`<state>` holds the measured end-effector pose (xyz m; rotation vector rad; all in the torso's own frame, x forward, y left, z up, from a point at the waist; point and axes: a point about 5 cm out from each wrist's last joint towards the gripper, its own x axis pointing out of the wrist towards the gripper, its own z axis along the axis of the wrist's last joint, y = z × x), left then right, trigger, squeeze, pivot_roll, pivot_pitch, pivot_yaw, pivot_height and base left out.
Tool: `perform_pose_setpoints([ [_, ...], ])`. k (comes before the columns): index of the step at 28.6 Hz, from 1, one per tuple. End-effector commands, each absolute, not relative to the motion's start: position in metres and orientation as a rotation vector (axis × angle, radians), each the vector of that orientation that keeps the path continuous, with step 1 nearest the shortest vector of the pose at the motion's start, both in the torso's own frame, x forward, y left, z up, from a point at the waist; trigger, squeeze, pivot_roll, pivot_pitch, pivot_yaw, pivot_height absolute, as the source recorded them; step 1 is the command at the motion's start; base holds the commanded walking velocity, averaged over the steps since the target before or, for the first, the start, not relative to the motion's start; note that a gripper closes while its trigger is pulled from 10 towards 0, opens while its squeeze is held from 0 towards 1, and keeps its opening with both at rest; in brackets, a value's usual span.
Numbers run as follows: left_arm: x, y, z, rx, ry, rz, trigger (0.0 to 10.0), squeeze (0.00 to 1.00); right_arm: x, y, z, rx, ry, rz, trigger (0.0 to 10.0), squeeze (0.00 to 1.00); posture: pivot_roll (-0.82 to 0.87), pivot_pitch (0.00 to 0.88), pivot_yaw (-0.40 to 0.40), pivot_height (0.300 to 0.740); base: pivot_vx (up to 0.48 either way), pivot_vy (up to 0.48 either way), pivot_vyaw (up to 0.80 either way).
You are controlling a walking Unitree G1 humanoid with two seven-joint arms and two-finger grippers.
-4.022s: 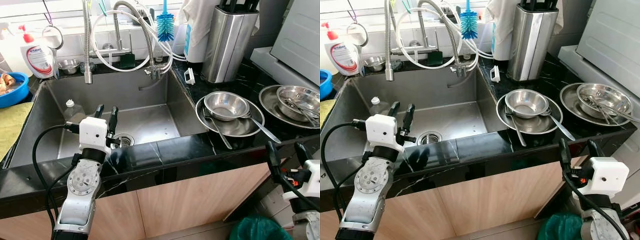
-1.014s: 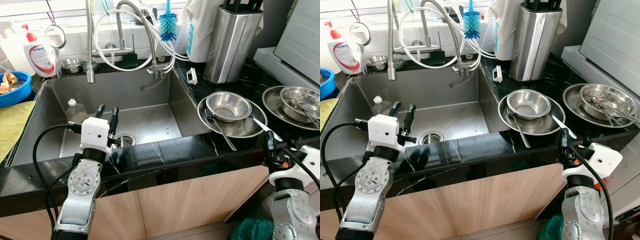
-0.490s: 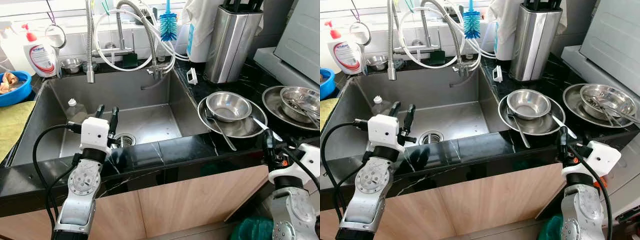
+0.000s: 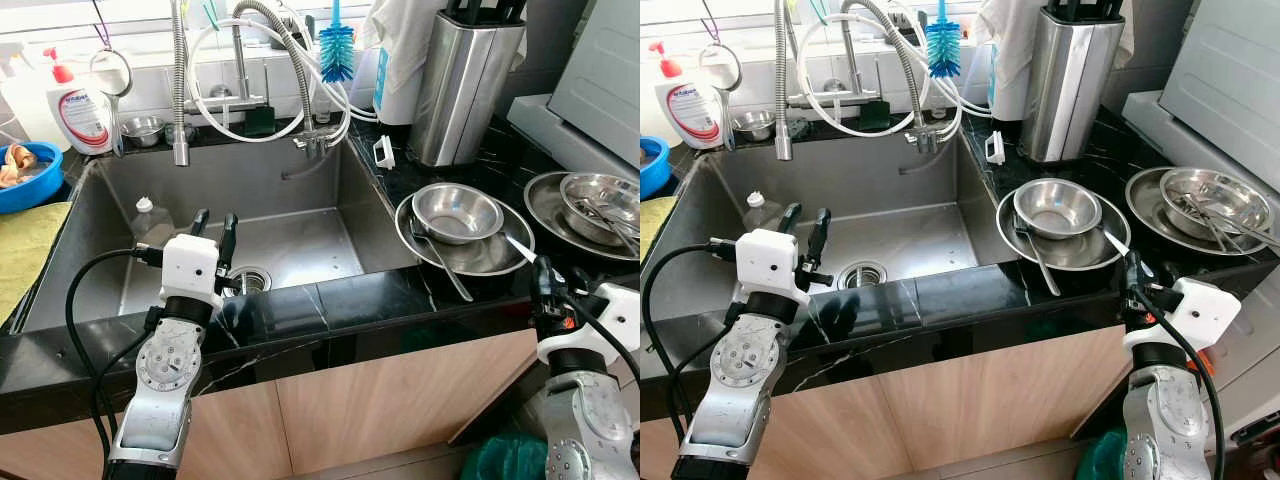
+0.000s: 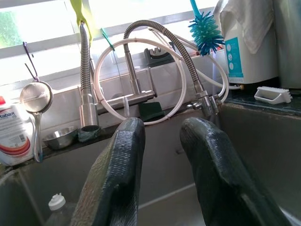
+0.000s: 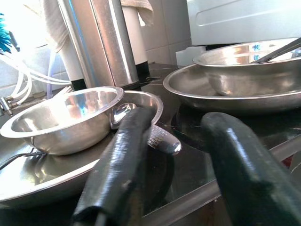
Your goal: Kitchen organization
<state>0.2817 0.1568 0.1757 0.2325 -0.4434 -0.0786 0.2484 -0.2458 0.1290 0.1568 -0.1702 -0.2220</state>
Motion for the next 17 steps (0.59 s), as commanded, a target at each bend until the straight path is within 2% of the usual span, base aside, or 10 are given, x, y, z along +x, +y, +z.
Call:
perform_pose_setpoints([
  [1,0.2806,0.1568,0.177,0.238,-0.449,-0.074,10.0,0.0,0.2499,-0.2449,0.1298,0.156,-0.177,-0.22,0.0,0.0,-0.07,0.0,0.001,0.74,0.0,0.0,0.0],
  [17,0.2807,0.1565,0.1766,0.238,-0.449,-0.067,10.0,0.0,0.2512,-0.245,0.133,0.153,-0.194,-0.215,0.0,0.0,-0.07,0.0,-0.002,0.74,0.0,0.0,0.0],
])
